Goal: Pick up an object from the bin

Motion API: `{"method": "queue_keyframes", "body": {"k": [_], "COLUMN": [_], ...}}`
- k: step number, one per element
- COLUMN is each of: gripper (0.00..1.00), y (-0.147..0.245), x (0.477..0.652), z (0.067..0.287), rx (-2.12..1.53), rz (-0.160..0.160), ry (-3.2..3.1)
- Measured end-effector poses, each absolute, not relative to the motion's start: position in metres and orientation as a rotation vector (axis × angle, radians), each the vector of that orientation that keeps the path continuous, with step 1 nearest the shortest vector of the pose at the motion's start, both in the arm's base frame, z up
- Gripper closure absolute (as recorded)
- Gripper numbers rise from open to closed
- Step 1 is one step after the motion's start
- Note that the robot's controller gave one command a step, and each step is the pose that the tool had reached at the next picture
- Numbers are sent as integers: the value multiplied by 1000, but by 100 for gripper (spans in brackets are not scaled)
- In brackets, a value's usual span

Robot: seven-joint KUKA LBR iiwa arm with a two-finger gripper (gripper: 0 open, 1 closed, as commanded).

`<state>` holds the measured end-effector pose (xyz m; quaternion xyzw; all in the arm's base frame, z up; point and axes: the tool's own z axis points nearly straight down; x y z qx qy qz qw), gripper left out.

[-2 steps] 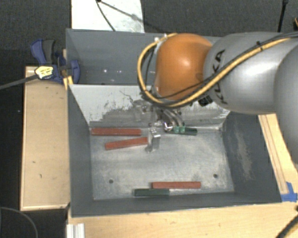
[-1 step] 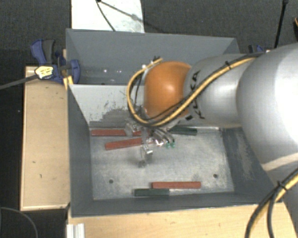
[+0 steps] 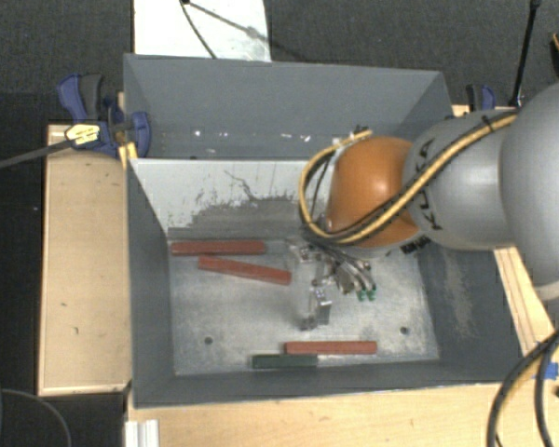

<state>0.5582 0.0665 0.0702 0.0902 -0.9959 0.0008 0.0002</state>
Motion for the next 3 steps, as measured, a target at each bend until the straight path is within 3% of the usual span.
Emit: {"method": "queue_keyframes", "body": {"k": [1,2,3], "gripper": [0,100,100], "y": [111,109,106], "x": [591,590,565], "z": [71,71,238], "rx": [332,319,870], "rz": [-4,-2,1], "ry": [-3131,-3129,-3029]}}
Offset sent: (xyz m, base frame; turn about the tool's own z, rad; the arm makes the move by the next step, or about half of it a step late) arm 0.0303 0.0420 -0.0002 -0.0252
